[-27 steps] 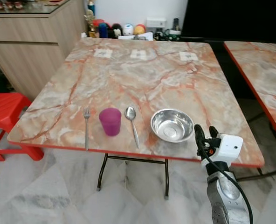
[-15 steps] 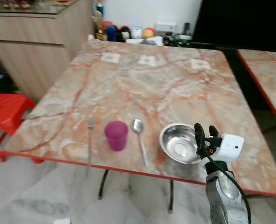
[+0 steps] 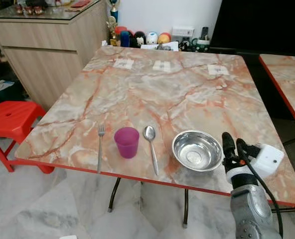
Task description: Setting the table
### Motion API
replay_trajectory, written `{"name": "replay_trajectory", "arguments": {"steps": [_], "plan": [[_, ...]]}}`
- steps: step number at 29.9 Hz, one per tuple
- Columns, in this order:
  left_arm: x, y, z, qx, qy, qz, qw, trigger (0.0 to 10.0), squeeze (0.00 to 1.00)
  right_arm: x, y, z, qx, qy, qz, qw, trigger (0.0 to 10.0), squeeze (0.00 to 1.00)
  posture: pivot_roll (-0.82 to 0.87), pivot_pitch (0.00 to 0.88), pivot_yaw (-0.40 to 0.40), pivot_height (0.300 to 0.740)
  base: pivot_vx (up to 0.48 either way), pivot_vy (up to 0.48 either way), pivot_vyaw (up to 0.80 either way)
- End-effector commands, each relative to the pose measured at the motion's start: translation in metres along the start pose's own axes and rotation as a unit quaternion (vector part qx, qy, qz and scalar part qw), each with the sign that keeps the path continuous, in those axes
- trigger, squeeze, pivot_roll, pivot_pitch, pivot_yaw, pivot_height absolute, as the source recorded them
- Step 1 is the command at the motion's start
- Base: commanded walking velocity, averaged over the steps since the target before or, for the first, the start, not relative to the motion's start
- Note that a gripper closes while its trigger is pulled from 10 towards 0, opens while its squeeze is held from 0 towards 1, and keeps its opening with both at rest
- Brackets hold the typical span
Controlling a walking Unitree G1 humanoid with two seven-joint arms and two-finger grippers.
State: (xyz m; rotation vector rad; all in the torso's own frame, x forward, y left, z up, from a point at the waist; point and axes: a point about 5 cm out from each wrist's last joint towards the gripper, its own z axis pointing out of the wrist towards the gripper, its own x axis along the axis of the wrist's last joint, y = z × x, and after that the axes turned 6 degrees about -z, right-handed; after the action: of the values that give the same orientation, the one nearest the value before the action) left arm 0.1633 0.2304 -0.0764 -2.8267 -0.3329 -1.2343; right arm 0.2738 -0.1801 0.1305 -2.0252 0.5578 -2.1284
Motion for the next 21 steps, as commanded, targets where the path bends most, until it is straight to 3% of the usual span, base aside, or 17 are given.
{"name": "replay_trajectory", "arguments": {"steps": [1,4,5,9,10,21], "plan": [[-0.001,-0.002,-0.001,-0.001,-0.006,0.005,1.000,10.0,0.00,0.003,0.001,-0.001,-0.014,-0.007,0.019,1.000,10.0,0.00,0.00,0.094,-0.003,0.740,0.000,0.000,0.00],[0.000,-0.002,0.000,-0.002,-0.004,0.006,1.000,10.0,0.00,-0.001,0.005,0.001,-0.029,-0.033,0.021,0.999,10.0,0.04,0.00,0.088,-0.005,0.740,0.000,0.000,0.00],[0.000,-0.002,0.000,-0.003,-0.004,0.006,1.000,10.0,0.00,-0.005,0.008,0.003,-0.031,-0.051,0.020,0.998,10.0,1.00,0.00,0.086,-0.005,0.740,0.000,0.000,0.00],[-0.001,0.000,-0.001,-0.005,-0.004,0.009,1.000,10.0,0.00,-0.010,0.006,0.006,-0.011,-0.079,0.025,0.997,10.0,1.00,0.00,0.089,-0.005,0.740,0.000,0.000,0.00],[-0.002,0.000,-0.001,-0.006,-0.005,0.009,1.000,10.0,0.00,-0.014,0.006,0.007,-0.007,-0.094,0.008,0.996,10.0,0.00,0.00,0.089,-0.005,0.740,0.000,0.000,0.00],[-0.009,0.001,-0.003,-0.003,-0.014,0.009,1.000,10.0,0.00,-0.023,0.008,0.016,-0.013,-0.133,0.029,0.991,10.0,0.00,0.00,0.113,-0.006,0.740,0.000,0.000,0.00]]}}
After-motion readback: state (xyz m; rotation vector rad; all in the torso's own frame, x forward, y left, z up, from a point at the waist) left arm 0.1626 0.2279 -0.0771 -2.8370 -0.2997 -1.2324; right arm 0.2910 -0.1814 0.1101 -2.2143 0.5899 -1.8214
